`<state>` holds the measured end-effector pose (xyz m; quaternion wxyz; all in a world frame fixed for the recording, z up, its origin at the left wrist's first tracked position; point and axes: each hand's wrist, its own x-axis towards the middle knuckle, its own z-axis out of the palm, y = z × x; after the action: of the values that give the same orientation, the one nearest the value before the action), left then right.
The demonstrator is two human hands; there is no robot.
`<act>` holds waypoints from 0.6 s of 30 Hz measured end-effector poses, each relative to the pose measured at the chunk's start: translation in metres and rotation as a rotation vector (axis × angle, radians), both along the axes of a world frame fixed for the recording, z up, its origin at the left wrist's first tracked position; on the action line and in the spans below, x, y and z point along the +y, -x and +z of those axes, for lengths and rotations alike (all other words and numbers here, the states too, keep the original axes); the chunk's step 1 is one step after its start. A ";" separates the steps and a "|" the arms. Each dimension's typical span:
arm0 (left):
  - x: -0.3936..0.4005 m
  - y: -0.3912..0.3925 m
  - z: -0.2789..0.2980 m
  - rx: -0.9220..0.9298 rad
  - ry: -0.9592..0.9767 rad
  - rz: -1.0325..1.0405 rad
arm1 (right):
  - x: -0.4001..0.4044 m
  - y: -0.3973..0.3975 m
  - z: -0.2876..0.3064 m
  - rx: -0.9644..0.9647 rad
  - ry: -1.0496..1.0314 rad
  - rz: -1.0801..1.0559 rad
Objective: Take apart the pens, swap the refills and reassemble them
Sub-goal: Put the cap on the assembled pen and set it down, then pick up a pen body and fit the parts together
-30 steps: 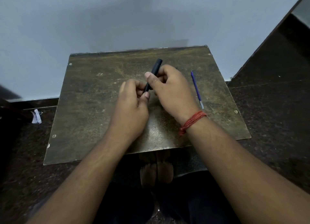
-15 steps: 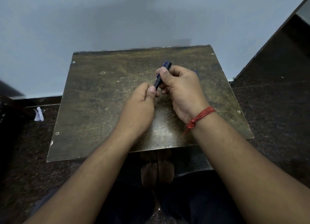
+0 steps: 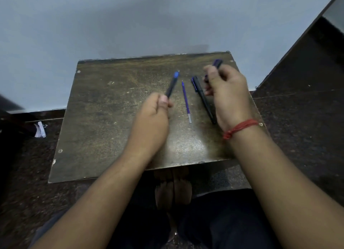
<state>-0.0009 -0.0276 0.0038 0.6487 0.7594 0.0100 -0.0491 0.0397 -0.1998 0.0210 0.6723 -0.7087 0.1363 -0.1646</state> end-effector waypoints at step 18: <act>0.015 -0.013 -0.002 0.006 0.161 0.223 | 0.065 0.008 -0.009 0.067 1.130 0.223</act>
<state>0.0119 -0.0131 0.0023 0.7090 0.6989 0.0921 0.0203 0.0319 -0.1344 0.0121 0.1981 -0.9727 -0.0269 -0.1176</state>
